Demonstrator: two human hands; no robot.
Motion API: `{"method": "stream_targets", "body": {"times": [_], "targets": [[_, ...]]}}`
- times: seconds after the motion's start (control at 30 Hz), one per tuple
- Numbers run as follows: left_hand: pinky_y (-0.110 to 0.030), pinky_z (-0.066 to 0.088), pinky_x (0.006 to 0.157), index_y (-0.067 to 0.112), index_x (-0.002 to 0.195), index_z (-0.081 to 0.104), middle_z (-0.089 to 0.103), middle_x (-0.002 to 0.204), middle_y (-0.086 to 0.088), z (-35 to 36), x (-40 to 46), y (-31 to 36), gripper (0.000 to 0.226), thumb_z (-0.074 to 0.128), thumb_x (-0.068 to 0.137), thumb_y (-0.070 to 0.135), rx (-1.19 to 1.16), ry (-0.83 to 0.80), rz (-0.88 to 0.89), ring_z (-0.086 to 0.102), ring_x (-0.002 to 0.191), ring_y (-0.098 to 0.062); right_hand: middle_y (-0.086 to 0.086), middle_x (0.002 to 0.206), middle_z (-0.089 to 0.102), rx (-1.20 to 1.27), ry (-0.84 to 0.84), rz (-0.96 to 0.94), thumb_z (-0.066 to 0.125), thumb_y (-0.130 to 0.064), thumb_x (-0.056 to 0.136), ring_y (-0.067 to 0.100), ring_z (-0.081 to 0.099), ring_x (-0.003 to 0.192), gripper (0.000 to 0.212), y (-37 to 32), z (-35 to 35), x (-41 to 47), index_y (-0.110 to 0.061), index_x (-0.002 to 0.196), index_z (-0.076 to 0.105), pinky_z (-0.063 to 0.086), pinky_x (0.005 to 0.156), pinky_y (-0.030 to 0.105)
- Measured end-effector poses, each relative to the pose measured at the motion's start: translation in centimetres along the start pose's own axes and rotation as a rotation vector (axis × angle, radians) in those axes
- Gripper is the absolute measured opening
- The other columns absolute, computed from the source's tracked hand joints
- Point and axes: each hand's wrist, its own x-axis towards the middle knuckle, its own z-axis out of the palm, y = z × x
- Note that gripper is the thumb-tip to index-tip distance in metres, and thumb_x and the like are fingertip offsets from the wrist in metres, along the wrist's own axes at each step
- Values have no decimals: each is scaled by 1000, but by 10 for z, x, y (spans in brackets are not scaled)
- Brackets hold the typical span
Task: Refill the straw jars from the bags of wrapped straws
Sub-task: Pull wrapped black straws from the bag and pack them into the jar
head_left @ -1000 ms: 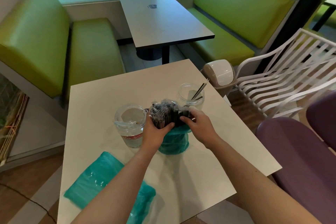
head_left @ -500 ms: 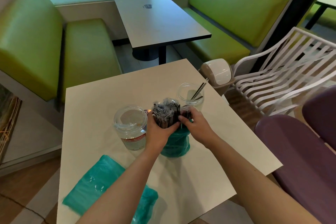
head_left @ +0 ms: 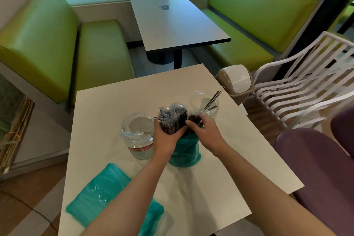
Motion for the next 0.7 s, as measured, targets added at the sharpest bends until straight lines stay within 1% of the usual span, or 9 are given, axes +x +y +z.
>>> {"method": "stream_targets", "body": {"times": [0.07, 0.13, 0.2, 0.27, 0.4, 0.5, 0.53, 0.6, 0.7], "targets": [[-24, 44, 87, 29, 116, 44, 58, 107, 12, 1, 1, 2, 71, 91, 63, 32, 6, 28, -7, 58, 105, -12, 2, 97, 68, 14, -39, 24, 65, -23, 92, 11, 63, 91, 15, 1, -3, 5, -17, 105, 65, 53, 81, 28], [-23, 44, 86, 29, 116, 44, 58, 106, 12, 4, 2, 4, 70, 91, 64, 30, 11, 46, -3, 58, 103, -11, 5, 103, 63, -21, -68, 37, 62, -33, 93, 13, 61, 95, 20, 0, -7, 10, -19, 107, 62, 52, 84, 29], [-24, 45, 86, 29, 113, 44, 59, 104, 12, 8, 3, 6, 68, 91, 64, 30, 21, 68, 3, 59, 101, -12, 3, 108, 53, -141, -87, 20, 58, -41, 94, 9, 51, 97, 26, -5, -11, 13, -23, 112, 60, 45, 90, 25], [-25, 45, 85, 29, 111, 44, 59, 102, 14, 10, 5, 7, 68, 91, 63, 32, 32, 93, 6, 59, 100, -13, 0, 107, 47, -242, -60, -34, 55, -42, 95, 8, 43, 97, 30, -15, -18, 17, -23, 117, 58, 37, 91, 21], [-29, 46, 88, 29, 111, 42, 58, 106, 9, 16, 10, 9, 69, 91, 62, 35, 50, 114, 16, 58, 103, -15, -3, 100, 66, -166, -69, -89, 51, -40, 97, 11, 61, 97, 24, -38, -33, 33, -21, 111, 53, 49, 89, 31], [-42, 48, 97, 29, 116, 43, 60, 115, 4, 22, 15, 10, 75, 91, 60, 41, 63, 128, 23, 58, 110, -19, -6, 95, 70, -115, -79, -75, 49, -34, 100, 8, 63, 94, 22, -51, -47, 45, -17, 113, 50, 45, 80, 19], [-46, 48, 98, 29, 117, 43, 60, 116, 4, 23, 17, 11, 76, 90, 59, 44, 72, 132, 23, 58, 111, -20, -6, 97, 69, -118, -93, -81, 49, -33, 99, 10, 62, 96, 21, -54, -51, 46, -17, 113, 50, 44, 81, 19], [-46, 47, 98, 29, 118, 43, 59, 116, 5, 27, 19, 14, 76, 90, 60, 42, 73, 130, 36, 58, 111, -20, -8, 107, 59, -181, -111, -107, 53, -33, 98, 13, 54, 106, 26, -53, -53, 48, -16, 117, 52, 43, 91, 26], [-32, 47, 94, 25, 121, 43, 56, 113, 7, 31, 17, 16, 75, 91, 64, 32, 65, 101, 64, 56, 109, -16, -10, 129, 41, -275, -128, -135, 54, -33, 97, 10, 32, 122, 41, -39, -49, 50, -17, 134, 47, 29, 107, 27]]}}
